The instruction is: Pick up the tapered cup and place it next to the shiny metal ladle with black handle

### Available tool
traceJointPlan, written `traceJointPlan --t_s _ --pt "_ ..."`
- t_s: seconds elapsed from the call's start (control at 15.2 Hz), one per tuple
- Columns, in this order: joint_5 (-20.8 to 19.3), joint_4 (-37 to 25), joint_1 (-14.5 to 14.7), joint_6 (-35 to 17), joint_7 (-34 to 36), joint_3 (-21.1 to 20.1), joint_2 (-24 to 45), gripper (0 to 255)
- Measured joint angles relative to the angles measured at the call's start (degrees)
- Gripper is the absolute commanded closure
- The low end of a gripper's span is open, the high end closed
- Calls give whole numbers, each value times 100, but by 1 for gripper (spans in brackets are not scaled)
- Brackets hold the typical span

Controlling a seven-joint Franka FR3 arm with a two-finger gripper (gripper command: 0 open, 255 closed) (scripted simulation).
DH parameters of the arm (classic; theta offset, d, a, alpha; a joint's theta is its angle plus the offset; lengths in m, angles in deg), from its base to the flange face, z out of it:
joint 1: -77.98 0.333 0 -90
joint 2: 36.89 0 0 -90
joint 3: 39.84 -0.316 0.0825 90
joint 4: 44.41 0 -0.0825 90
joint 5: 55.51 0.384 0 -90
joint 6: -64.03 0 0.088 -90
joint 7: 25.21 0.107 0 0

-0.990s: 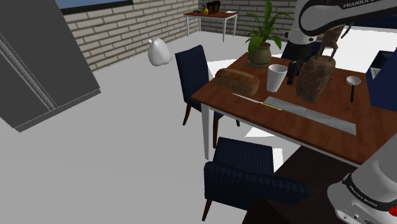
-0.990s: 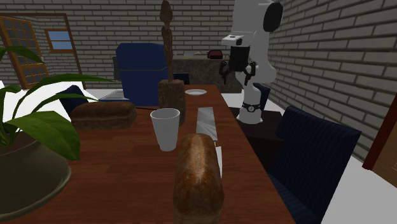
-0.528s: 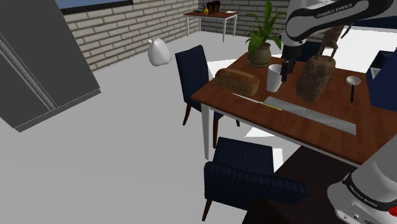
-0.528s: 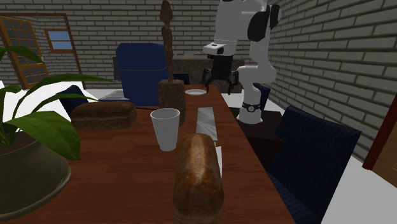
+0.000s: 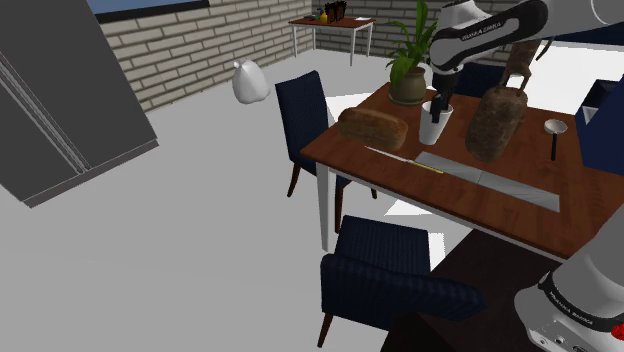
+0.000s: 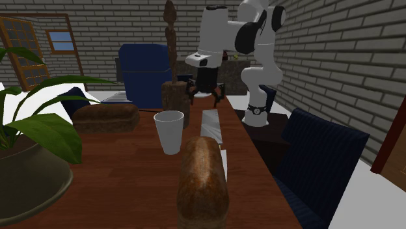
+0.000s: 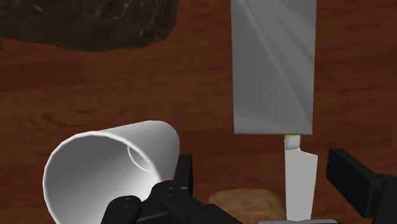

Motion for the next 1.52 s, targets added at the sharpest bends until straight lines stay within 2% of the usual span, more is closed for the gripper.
traceJointPlan --t_s 0.46,0.92,1.32,1.39,1.52 --pt "96 -1521 -245 -22 -388 106 1373 0" --pt "105 -1322 -318 -472 -413 125 1608 0" --pt "107 -1296 -323 -533 -409 124 1639 0" --pt "107 -1296 -323 -533 -409 124 1639 255" --pt "107 -1296 -323 -533 -409 124 1639 255"
